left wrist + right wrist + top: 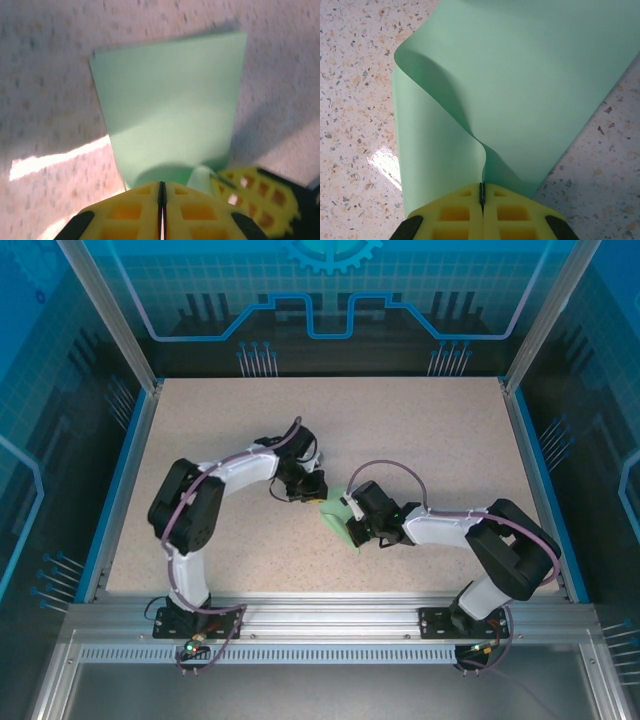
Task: Fold a paper plane with a square sheet of paper (fold left side to right side)
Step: Third fold the triangle at the center of the table.
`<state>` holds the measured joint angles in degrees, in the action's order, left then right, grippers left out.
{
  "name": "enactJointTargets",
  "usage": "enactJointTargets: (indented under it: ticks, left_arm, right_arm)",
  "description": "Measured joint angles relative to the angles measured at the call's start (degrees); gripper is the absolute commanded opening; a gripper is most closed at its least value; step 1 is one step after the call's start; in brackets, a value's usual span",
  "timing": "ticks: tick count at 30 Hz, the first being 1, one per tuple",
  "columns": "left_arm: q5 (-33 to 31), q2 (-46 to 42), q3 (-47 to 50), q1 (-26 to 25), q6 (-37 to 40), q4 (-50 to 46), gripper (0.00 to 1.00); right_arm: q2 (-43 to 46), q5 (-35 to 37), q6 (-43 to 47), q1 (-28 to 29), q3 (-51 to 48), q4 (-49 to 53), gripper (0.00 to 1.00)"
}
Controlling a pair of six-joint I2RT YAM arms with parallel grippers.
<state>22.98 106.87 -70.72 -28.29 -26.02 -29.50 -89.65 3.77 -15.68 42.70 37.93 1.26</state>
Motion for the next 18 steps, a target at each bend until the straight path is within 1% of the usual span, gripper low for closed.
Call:
enactJointTargets:
  ticks: [3, 6, 9, 13, 18]
  left_arm:
    - [1.9, -6.2, 7.0, -0.2, -1.6, 4.6, 0.09]
    - [4.5, -9.2, 11.6, -0.6, -3.7, 9.7, 0.07]
    - [6.2, -9.4, 13.7, -1.7, -5.6, 13.5, 0.05]
    - [7.5, -8.8, 14.0, -4.0, -7.4, 17.1, 0.04]
    - [7.8, -4.6, 13.0, -5.9, -8.4, 18.4, 0.04]
  right_arm:
    - [0.0, 0.0, 0.0, 0.0, 0.0, 0.0, 0.0]
    - [-0.1, 0.0, 0.0, 0.0, 0.0, 0.0, 0.0]
    - [-0.2, -0.1, 0.0, 0.0, 0.1, 0.0, 0.0]
    - [-0.6, -0.6, 0.0, 0.0, 0.5, 0.0, 0.0]
    - [-0.8, -1.0, 0.0, 0.0, 0.7, 0.0, 0.0]
